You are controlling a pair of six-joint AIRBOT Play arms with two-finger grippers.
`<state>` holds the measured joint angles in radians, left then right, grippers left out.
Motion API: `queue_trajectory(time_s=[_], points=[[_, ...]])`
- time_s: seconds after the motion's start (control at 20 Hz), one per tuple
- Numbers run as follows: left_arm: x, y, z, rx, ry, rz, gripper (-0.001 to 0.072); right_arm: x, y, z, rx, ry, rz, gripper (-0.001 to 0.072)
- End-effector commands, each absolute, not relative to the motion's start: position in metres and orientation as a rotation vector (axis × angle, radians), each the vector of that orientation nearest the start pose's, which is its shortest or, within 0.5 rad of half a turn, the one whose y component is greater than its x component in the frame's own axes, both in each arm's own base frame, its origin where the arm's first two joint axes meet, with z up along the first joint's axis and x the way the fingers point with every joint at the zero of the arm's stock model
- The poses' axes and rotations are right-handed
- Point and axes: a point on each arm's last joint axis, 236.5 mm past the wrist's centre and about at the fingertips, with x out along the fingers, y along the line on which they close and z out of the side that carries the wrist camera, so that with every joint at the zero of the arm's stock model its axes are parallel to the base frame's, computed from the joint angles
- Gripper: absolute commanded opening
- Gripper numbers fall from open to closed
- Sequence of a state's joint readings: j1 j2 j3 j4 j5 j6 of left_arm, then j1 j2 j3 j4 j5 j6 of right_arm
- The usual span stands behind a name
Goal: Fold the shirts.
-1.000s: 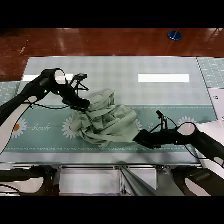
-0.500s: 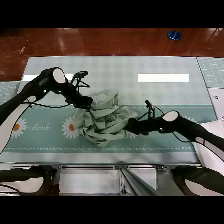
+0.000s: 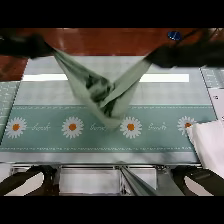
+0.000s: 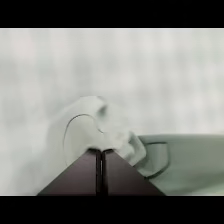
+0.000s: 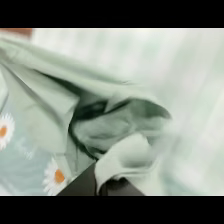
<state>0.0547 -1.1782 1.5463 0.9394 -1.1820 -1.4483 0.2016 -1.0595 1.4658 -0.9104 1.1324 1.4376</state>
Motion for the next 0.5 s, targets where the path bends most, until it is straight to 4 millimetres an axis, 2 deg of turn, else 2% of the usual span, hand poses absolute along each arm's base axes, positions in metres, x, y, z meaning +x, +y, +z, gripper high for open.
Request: queue_trajectory(time_s=[0.0, 0.1, 0.2, 0.3, 0.4, 0.45], points=[[0.375, -0.067, 0.392, -0.380, 0.334, -0.398, 0.0017, 0.297, 0.156, 0.408, 0.081, 0.405, 0.612, 0.0019], [0.330, -0.052, 0.445, -0.318, 0.175, -0.341, 0.0016, 0.255, 0.138, 0.456, 0.026, 0.267, 0.571, 0.0019], [0.282, -0.037, 0.485, -0.234, 0.026, -0.242, 0.0017, 0.215, 0.115, 0.489, 0.001, 0.149, 0.500, 0.0020], [0.238, -0.013, 0.503, -0.124, -0.061, -0.064, 0.0016, 0.182, 0.085, 0.503, 0.002, 0.081, 0.393, 0.0020], [0.196, 0.006, 0.503, -0.033, -0.076, 0.106, 0.0017, 0.157, 0.051, 0.506, 0.024, 0.052, 0.266, 0.0020], [0.181, 0.009, 0.501, -0.010, -0.075, 0.138, 0.0017, 0.146, 0.033, 0.500, 0.036, 0.068, 0.197, 0.0020]])
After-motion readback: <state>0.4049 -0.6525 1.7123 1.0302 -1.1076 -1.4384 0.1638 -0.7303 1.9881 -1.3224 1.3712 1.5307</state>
